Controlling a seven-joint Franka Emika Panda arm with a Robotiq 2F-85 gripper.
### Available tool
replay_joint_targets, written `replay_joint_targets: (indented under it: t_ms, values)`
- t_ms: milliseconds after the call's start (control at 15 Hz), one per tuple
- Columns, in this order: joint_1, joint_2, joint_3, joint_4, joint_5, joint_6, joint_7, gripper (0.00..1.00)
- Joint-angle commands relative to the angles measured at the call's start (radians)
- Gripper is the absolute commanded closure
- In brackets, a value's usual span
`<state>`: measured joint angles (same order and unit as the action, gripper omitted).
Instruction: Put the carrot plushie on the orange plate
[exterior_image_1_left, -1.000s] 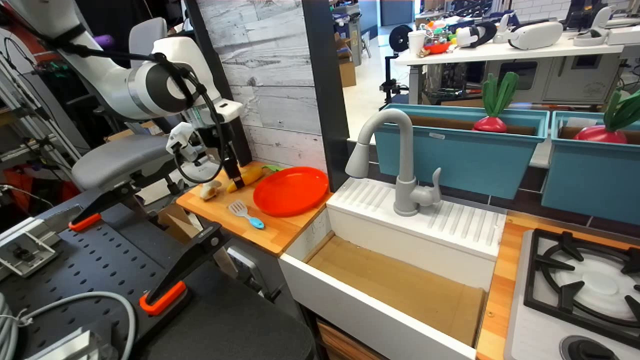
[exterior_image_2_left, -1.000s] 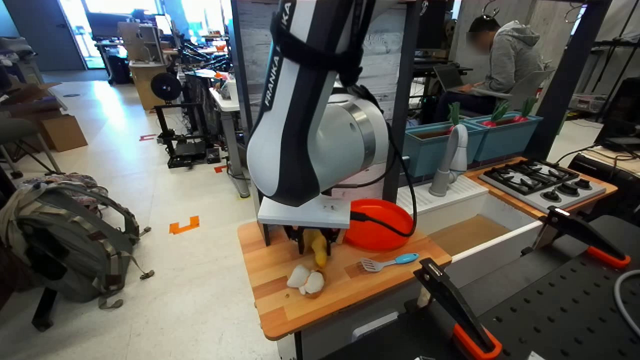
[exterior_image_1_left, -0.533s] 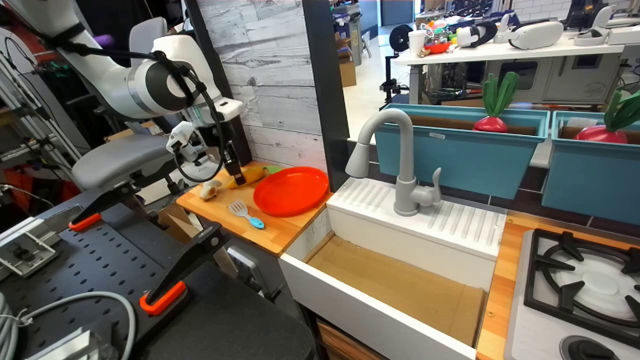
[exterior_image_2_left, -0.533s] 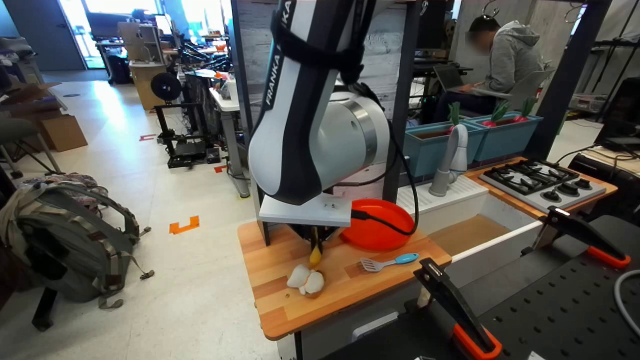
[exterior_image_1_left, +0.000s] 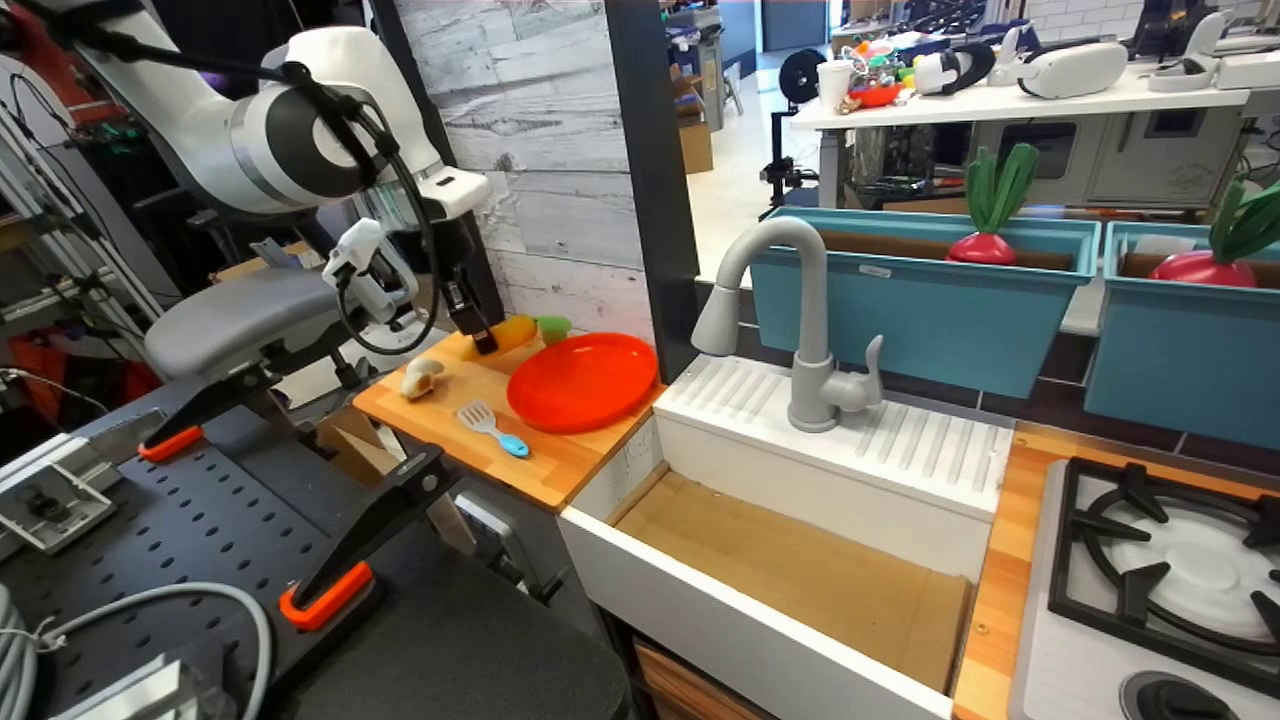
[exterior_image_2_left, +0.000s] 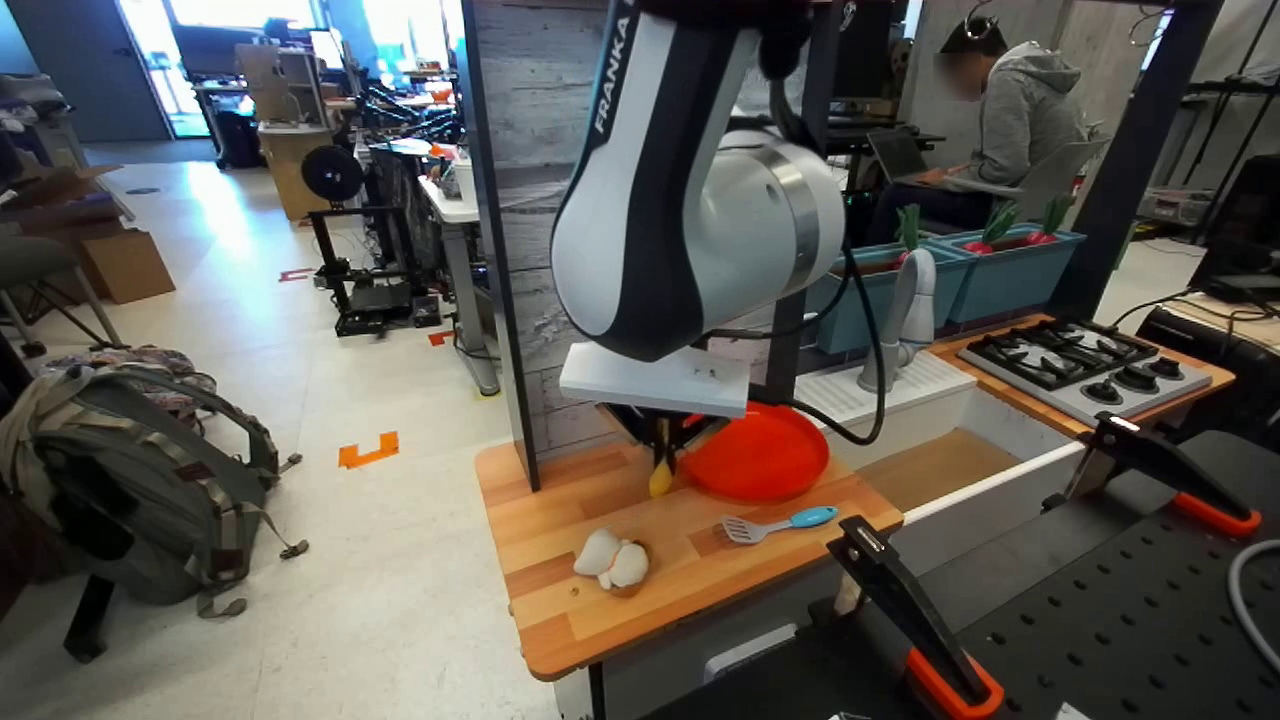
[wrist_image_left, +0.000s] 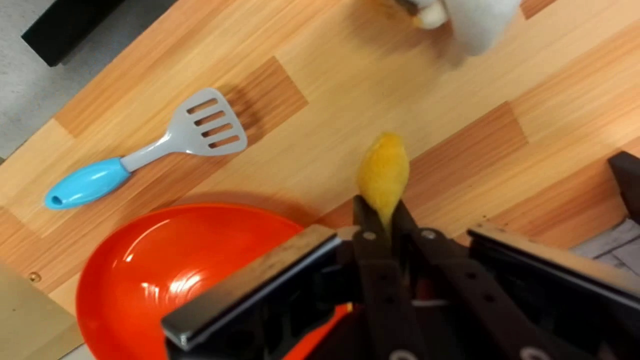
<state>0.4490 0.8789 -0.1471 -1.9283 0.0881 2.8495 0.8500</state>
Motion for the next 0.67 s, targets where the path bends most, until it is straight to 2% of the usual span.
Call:
replay_joint_targets:
  t_ms: [0,200,600]
  values:
    - [-0.040,-0.108,0.020,-0.159,0.025,0.095,-0.025,0.98]
    - [-0.115,-0.107,0.054,-0.189,0.059,0.136,-0.058,0.98]
    - [-0.278,-0.027,0.138,-0.137,0.149,0.165,-0.155,0.98]
